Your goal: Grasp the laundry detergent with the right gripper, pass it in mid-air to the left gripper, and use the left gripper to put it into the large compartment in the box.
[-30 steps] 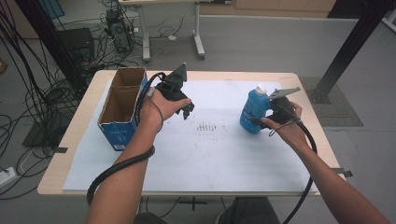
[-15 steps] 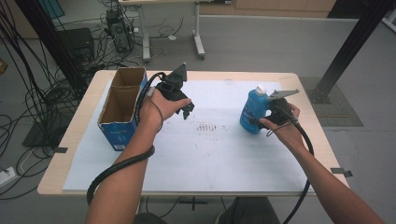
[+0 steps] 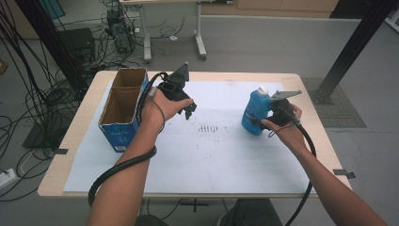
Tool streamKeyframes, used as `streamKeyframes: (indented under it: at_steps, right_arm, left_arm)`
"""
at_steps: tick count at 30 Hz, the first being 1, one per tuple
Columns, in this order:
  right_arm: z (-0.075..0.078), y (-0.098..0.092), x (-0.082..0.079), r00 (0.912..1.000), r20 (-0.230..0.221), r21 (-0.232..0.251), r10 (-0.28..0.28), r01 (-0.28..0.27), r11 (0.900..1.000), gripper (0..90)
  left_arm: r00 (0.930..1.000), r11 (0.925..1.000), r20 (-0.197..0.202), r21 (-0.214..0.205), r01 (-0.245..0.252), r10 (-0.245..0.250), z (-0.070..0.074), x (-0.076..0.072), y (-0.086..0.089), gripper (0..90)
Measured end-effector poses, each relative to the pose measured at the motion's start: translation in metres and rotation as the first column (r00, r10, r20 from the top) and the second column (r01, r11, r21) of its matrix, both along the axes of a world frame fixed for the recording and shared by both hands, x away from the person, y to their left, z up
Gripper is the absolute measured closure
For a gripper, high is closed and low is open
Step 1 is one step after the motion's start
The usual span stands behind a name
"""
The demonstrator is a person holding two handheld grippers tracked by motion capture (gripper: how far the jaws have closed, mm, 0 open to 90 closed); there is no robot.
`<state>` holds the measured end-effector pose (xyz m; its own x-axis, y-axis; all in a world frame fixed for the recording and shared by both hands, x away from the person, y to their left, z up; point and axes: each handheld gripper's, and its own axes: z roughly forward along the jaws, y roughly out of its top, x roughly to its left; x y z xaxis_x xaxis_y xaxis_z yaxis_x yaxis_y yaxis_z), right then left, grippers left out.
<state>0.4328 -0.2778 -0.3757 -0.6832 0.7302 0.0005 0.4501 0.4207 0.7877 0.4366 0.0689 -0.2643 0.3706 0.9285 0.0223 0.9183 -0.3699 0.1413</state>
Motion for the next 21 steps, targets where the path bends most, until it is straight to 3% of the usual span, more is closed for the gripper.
streamKeyframes:
  at_steps: [21]
  right_arm:
    - [0.0013,0.0008,-0.0013,0.9997,0.023,-0.006,0.004,-0.004,1.0,2.5]
  left_arm:
    - [1.0,1.0,0.008,-0.007,-0.001,0.001,0.0027,-0.0018,0.001,6.7]
